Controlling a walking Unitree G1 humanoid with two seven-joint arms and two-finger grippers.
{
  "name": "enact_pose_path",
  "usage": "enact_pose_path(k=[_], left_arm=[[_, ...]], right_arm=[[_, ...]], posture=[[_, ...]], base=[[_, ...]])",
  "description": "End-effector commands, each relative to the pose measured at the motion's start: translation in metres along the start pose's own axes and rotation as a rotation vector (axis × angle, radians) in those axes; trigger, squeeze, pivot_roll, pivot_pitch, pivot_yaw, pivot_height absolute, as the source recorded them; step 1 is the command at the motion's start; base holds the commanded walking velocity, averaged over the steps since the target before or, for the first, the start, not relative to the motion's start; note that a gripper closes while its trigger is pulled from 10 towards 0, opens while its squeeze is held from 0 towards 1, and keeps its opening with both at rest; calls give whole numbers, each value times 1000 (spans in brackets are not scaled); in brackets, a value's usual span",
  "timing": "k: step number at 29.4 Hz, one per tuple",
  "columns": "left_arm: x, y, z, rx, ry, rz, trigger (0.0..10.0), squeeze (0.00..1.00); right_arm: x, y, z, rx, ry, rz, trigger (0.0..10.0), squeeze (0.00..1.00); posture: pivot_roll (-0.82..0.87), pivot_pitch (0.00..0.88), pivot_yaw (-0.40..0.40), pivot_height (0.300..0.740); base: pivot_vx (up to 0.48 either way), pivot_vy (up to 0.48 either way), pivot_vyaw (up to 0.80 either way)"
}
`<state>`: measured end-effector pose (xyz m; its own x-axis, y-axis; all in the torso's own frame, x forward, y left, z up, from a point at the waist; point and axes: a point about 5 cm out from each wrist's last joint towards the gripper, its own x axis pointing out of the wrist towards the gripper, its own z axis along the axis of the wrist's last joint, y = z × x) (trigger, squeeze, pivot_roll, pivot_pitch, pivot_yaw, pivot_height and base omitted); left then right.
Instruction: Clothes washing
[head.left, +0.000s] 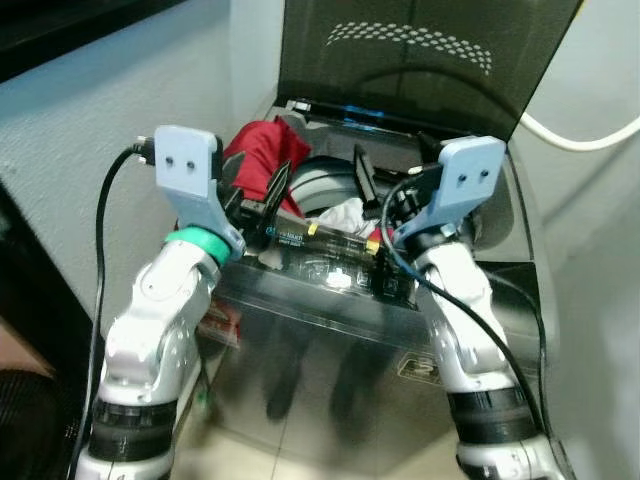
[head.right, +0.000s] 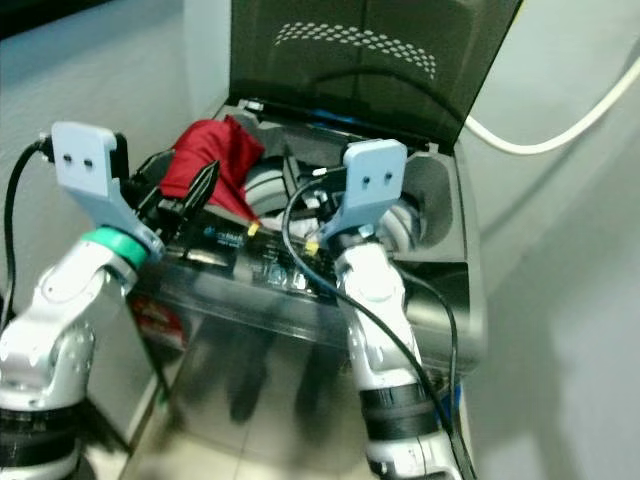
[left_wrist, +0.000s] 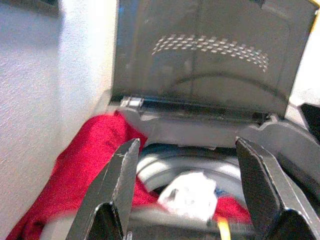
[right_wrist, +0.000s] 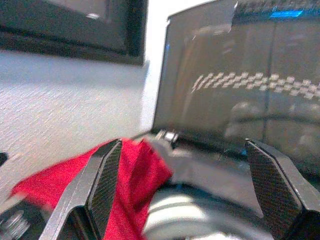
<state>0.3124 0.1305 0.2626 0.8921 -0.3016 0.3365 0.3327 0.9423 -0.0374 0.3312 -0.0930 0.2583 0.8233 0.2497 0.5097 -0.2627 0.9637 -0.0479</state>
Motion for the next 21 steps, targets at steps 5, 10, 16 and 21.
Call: enact_pose_path(k=[5, 10, 16, 21], left_arm=[[2, -6, -1, -4, -1, -18, 10000, 0], [3, -6, -1, -4, -3, -20, 10000, 0], [3, -6, -2, -3, -2, -20, 10000, 0], [3, -7, -16, -20, 53, -20, 10000, 0]], right_arm=[[-1, -5, 0, -28, 6, -8, 10000, 0], [-1, -3, -2, -46, 13, 10, 10000, 0], [-2, -2, -3, -55, 16, 23, 10000, 0], [-6, -4, -13, -108, 54, 32, 10000, 0]], posture=[[174, 0, -54, 740], [172, 0, -53, 740], [169, 0, -53, 740], [163, 0, -63, 740]], base=[[-395, 0, 0], [-393, 0, 0], [-359, 0, 0], [-66, 0, 0]])
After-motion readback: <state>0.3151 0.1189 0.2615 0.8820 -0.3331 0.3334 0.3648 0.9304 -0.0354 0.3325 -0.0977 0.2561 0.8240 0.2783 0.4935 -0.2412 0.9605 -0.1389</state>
